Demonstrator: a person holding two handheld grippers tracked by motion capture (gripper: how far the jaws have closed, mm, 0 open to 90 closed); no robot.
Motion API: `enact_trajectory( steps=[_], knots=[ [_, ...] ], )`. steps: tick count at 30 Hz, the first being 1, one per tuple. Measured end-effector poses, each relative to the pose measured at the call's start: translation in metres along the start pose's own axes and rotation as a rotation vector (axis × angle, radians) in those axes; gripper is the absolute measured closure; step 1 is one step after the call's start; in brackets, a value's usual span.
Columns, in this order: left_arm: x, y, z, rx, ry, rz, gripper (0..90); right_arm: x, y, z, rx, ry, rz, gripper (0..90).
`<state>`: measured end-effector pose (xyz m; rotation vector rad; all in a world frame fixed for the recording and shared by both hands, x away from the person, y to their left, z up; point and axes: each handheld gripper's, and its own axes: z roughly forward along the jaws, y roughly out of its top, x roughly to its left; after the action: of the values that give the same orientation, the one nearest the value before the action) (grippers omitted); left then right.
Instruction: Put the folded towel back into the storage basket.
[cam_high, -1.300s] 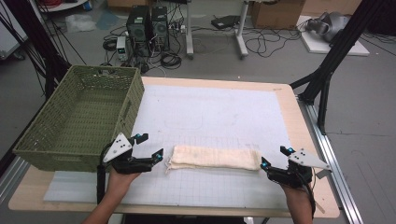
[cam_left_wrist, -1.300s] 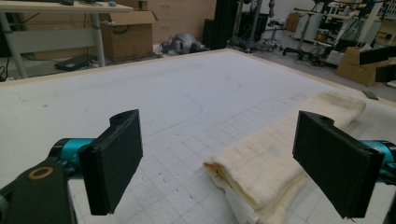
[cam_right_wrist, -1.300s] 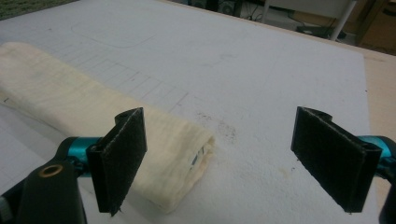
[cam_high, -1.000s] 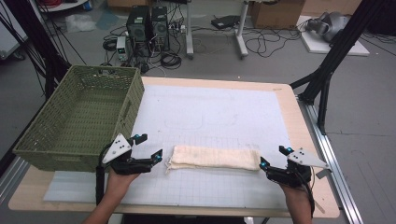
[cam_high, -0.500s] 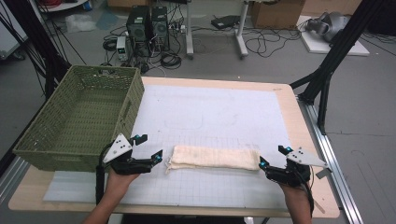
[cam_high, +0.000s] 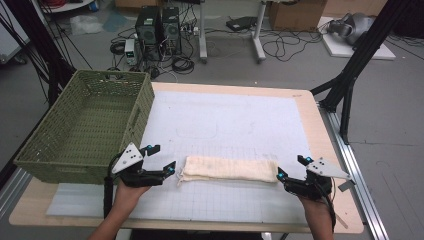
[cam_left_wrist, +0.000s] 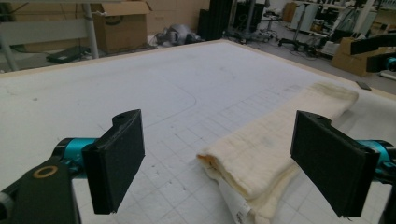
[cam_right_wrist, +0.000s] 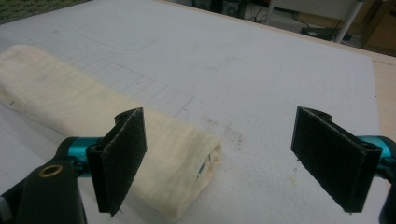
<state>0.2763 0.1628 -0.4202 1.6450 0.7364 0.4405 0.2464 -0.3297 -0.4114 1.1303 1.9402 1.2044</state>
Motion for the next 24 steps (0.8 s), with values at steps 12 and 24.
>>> enact_trajectory(
  steps=[12, 24],
  knots=[
    [0.001, 0.007, 0.012, 0.086, -0.027, -0.040, 17.1, 0.001, 0.000, 0.000, 0.007, 0.001, -0.005, 16.7],
    [0.000, 0.012, 0.043, 0.202, -0.074, -0.053, 20.7, 0.001, 0.000, 0.001, 0.014, 0.004, 0.001, 16.8]
  ],
)
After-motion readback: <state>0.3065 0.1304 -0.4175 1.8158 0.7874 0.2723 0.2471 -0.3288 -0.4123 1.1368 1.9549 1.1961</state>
